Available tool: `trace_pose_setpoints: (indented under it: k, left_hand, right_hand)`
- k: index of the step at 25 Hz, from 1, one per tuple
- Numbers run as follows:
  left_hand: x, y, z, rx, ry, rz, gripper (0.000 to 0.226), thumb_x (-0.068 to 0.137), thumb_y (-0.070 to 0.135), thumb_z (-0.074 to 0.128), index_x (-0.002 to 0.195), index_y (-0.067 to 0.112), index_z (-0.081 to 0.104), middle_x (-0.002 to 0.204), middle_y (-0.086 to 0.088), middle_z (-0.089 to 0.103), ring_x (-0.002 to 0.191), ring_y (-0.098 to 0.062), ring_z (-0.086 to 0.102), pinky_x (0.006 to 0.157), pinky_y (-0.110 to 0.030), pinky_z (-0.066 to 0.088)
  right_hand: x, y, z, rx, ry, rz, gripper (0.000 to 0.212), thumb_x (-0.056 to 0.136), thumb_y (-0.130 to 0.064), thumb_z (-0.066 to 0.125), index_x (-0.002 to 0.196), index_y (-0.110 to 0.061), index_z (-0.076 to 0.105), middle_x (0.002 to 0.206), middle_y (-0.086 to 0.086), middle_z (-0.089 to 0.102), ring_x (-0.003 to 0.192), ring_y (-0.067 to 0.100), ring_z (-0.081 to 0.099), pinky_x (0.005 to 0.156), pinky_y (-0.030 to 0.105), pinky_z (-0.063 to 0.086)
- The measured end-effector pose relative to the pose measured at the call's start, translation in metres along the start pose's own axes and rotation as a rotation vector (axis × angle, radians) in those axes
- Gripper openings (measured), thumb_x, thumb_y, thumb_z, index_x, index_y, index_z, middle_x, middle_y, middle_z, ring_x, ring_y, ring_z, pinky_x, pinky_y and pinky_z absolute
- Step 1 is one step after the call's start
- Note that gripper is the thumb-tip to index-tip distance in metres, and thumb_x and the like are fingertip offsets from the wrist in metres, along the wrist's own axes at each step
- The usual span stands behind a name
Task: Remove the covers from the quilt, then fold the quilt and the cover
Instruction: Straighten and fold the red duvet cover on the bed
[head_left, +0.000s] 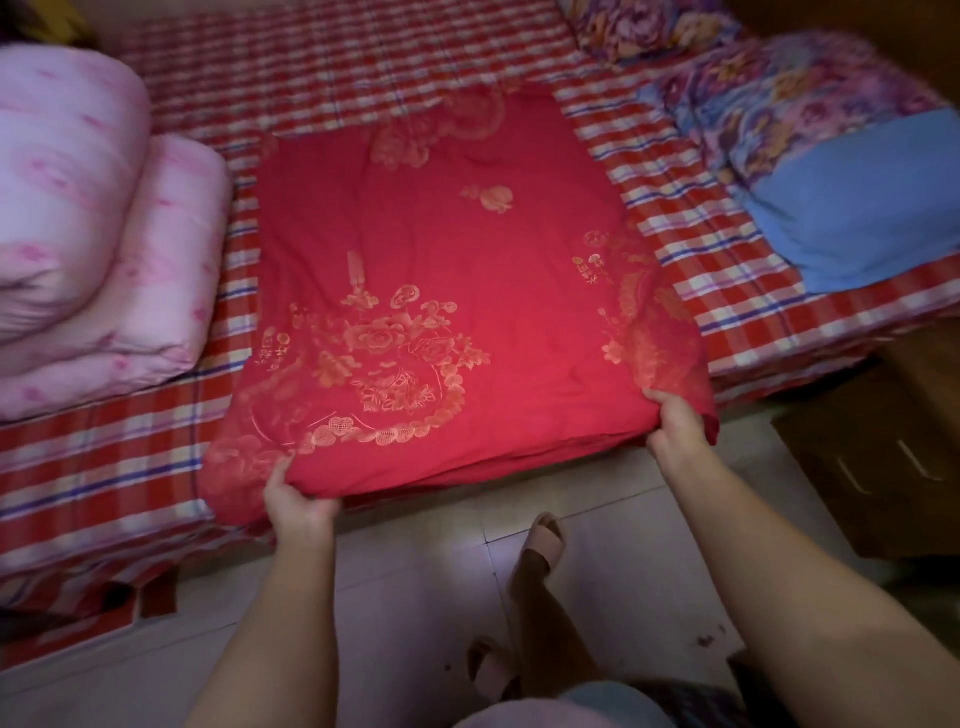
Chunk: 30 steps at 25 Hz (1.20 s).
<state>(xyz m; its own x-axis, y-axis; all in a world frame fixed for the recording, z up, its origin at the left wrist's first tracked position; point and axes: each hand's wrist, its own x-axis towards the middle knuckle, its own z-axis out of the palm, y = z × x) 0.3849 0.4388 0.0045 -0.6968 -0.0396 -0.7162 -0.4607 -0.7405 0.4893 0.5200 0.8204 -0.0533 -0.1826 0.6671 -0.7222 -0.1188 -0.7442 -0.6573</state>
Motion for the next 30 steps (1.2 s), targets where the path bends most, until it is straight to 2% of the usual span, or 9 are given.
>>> trace_pose_setpoints:
  k: [5, 9, 12, 14, 18, 23, 25, 27, 30]
  left_hand:
    - [-0.038, 0.016, -0.012, 0.008, -0.011, 0.017, 0.028, 0.075, 0.013, 0.047, 0.102, 0.012, 0.057, 0.132, -0.014, 0.054, 0.125, -0.028, 0.049, 0.109, -0.042, 0.035]
    - [-0.068, 0.013, -0.059, 0.122, 0.107, -0.049, 0.028, 0.096, 0.014, 0.030, 0.107, 0.017, 0.056, 0.135, -0.005, 0.049, 0.127, -0.022, 0.046, 0.111, -0.040, 0.031]
    - [-0.071, 0.009, -0.068, 0.162, 0.105, -0.028, 0.040, 0.096, 0.014, 0.031, 0.133, 0.018, 0.048, 0.141, -0.004, 0.046, 0.130, -0.023, 0.044, 0.112, -0.043, 0.031]
    - [-0.063, 0.015, -0.056, 0.168, 0.085, 0.032, 0.037, 0.096, 0.013, 0.032, 0.129, 0.020, 0.048, 0.137, -0.004, 0.049, 0.127, -0.023, 0.046, 0.110, -0.043, 0.034]
    - [-0.037, 0.040, -0.013, 0.186, 0.033, 0.055, 0.043, 0.097, 0.014, 0.028, 0.136, 0.016, 0.046, 0.136, -0.003, 0.051, 0.128, -0.022, 0.046, 0.109, -0.041, 0.035]
    - [-0.017, 0.061, 0.024, 0.337, 0.086, 0.052, 0.034, 0.096, 0.018, 0.038, 0.125, 0.015, 0.057, 0.125, 0.003, 0.059, 0.114, -0.016, 0.058, 0.104, -0.036, 0.041]
    - [-0.004, 0.061, 0.031, 0.334, 0.094, 0.068, 0.022, 0.095, 0.018, 0.041, 0.097, 0.016, 0.063, 0.098, 0.004, 0.072, 0.077, -0.012, 0.069, 0.092, -0.034, 0.048]
    - [0.014, 0.063, 0.041, 0.336, 0.094, 0.059, 0.024, 0.094, 0.016, 0.040, 0.075, 0.016, 0.055, 0.055, 0.006, 0.068, 0.043, -0.009, 0.062, 0.067, -0.029, 0.054]
    - [0.041, 0.066, 0.057, 0.347, 0.096, 0.093, 0.019, 0.089, 0.012, 0.042, 0.075, 0.016, 0.053, 0.055, 0.002, 0.066, 0.045, -0.012, 0.062, 0.043, -0.024, 0.053]
  right_hand:
    - [-0.056, -0.022, -0.007, -0.065, 0.107, -0.108, 0.064, 0.064, 0.010, 0.066, 0.124, -0.001, 0.052, 0.108, 0.006, 0.058, 0.091, 0.022, 0.060, 0.085, 0.037, 0.053]
    - [-0.080, 0.000, -0.061, -0.067, 0.251, -0.115, 0.050, 0.070, 0.008, 0.057, 0.119, -0.002, 0.057, 0.105, 0.001, 0.060, 0.086, 0.019, 0.060, 0.081, 0.036, 0.053]
    - [-0.043, 0.011, -0.082, 0.001, 0.194, -0.095, 0.063, 0.048, 0.002, 0.069, 0.110, -0.005, 0.061, 0.108, 0.009, 0.067, 0.087, 0.025, 0.068, 0.078, 0.049, 0.056]
    - [0.005, 0.006, -0.081, 0.012, 0.120, -0.031, 0.077, 0.031, -0.006, 0.079, 0.106, -0.012, 0.064, 0.107, 0.008, 0.069, 0.085, 0.028, 0.070, 0.077, 0.052, 0.055]
    - [-0.023, -0.038, -0.049, 0.108, 0.001, 0.050, 0.049, 0.077, -0.008, 0.064, 0.124, -0.013, 0.056, 0.121, 0.010, 0.062, 0.105, 0.029, 0.063, 0.096, 0.047, 0.047]
    - [-0.080, -0.076, -0.018, -0.163, 0.108, -0.228, 0.039, 0.080, 0.001, 0.062, 0.119, 0.005, 0.056, 0.121, 0.014, 0.060, 0.097, 0.022, 0.060, 0.088, 0.029, 0.048]
    - [-0.083, -0.078, -0.001, -0.306, 0.131, -0.353, 0.037, 0.087, -0.007, 0.056, 0.123, 0.004, 0.055, 0.123, 0.015, 0.060, 0.104, 0.026, 0.059, 0.084, 0.026, 0.044]
    - [-0.086, -0.080, 0.027, -0.359, 0.131, -0.441, 0.038, 0.092, -0.019, 0.052, 0.125, -0.001, 0.056, 0.126, 0.015, 0.059, 0.114, 0.030, 0.056, 0.092, 0.030, 0.043]
    - [-0.064, -0.082, 0.059, -0.329, 0.128, -0.349, 0.039, 0.095, -0.021, 0.045, 0.127, -0.001, 0.054, 0.129, 0.014, 0.057, 0.119, 0.032, 0.054, 0.096, 0.034, 0.044]
